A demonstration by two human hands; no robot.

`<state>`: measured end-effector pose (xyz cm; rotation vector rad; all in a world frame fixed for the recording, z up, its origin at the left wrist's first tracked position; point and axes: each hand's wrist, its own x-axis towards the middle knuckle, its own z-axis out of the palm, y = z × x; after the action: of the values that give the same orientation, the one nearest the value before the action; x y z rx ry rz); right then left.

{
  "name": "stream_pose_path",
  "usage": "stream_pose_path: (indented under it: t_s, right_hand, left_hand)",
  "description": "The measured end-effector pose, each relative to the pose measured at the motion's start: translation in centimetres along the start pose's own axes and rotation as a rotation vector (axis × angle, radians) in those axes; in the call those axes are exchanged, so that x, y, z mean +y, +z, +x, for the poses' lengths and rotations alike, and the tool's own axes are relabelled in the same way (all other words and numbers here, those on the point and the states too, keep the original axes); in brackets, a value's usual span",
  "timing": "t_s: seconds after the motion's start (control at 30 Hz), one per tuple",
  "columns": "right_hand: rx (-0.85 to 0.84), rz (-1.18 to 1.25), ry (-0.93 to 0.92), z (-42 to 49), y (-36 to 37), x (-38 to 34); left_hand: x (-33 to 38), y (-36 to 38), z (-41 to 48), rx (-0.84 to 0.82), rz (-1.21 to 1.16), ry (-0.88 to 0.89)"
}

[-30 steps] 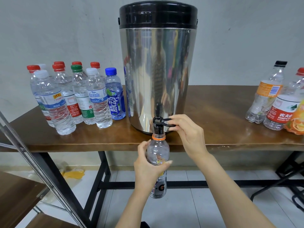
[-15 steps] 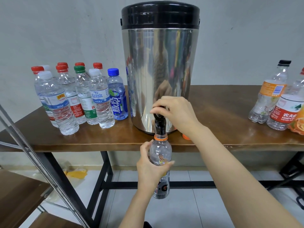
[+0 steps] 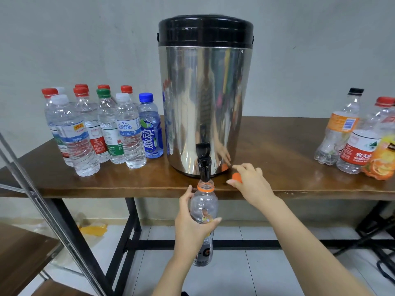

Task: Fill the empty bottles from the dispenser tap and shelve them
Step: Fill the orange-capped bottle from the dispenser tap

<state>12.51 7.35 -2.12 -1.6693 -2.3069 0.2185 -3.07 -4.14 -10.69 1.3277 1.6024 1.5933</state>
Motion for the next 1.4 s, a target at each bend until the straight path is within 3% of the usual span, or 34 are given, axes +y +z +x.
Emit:
stream_pose_path:
  t_s: [0.2, 0.3, 0.5, 0.67, 0.8, 1.03, 1.1, 1.23, 1.27, 1.33, 1.4]
  right_hand:
    - [0.039, 0.067, -0.054, -0.6, 0.9, -0.3]
    - [0.06, 0.218, -0.117, -1.8, 0.3, -0.8]
    - [0.237, 0.464, -0.489, -5.6, -3.6, -5.0]
    - [0.053, 0.522, -0.678, -6.1, -5.8, -9.0]
    - [-0.111, 0.444, -0.723, -4.7, -6.1, -10.7]
    - [-0.224, 0.326, -0.757, -4.0, -6.2, -13.1]
    - [-0.204, 0.278, -0.722, -4.0, -6.4, -13.9]
    - [0.013, -0.119, -0.584, -4.5, -6.5, -15.7]
    - [0.013, -0.094, -0.592, -4.4, -6.5, -15.8]
    - [-0.143, 0.153, -0.625, -4.1, -6.8, -15.8]
    - [-0.257, 0.24, -0.698, -3.5, -6.9, -15.9]
  left_hand:
    - [-0.2, -1.9, -1.1, 0.051, 0.041, -0.015]
    - [0.4, -3.3, -1.4, 0.053, 0.031, -0.019]
    - [2.2, -5.5, -1.5, 0.082, 0.033, 0.03]
    - [3.0, -6.4, -1.8, 0.069, 0.029, 0.08]
    - [3.0, -7.4, -2.0, 0.048, 0.026, 0.095]
    - [3.0, -9.4, -1.8, 0.072, 0.034, 0.105]
    - [3.0, -9.8, -1.7, 0.08, 0.043, 0.11]
    - [3.2, -10.5, -1.6, 0.086, 0.074, 0.118]
    - [3.2, -10.7, -1.5, 0.094, 0.073, 0.116]
    - [3.1, -11.3, -1.3, 0.115, 0.061, 0.107]
    - [2.8, -11.9, -1.0, 0.123, 0.063, 0.103]
